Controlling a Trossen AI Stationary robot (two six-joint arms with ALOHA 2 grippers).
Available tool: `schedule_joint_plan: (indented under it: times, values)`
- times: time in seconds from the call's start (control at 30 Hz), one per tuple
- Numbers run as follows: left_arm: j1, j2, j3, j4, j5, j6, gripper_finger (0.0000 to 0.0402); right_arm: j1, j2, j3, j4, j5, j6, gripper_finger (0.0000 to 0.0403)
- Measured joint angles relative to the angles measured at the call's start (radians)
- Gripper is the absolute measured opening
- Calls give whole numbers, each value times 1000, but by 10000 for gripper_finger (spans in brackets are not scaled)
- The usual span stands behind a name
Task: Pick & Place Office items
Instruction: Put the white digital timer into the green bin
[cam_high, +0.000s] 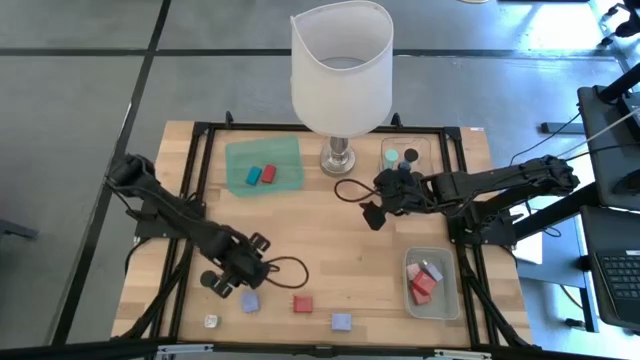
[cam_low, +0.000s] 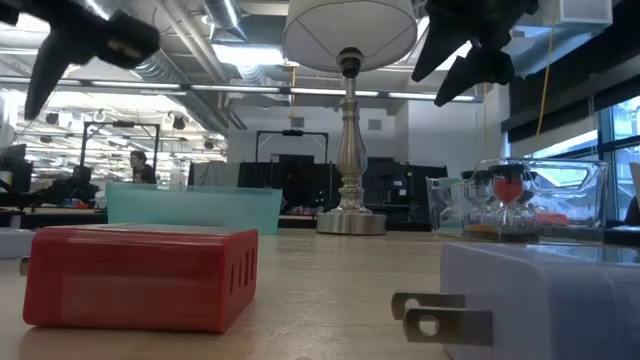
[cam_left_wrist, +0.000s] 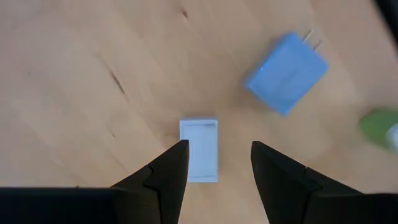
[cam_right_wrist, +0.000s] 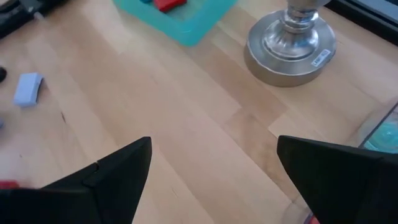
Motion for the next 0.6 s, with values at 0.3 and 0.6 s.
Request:
schedule_joint_plan:
  times: [0.3,0.6]
  values:
    - [-6,-34,-100,70,-85,23,171,0,0,0,0,77,70,351]
    - [-36,-186,-355,387,-83,-58,171,-2,0,0,4,133,138,351]
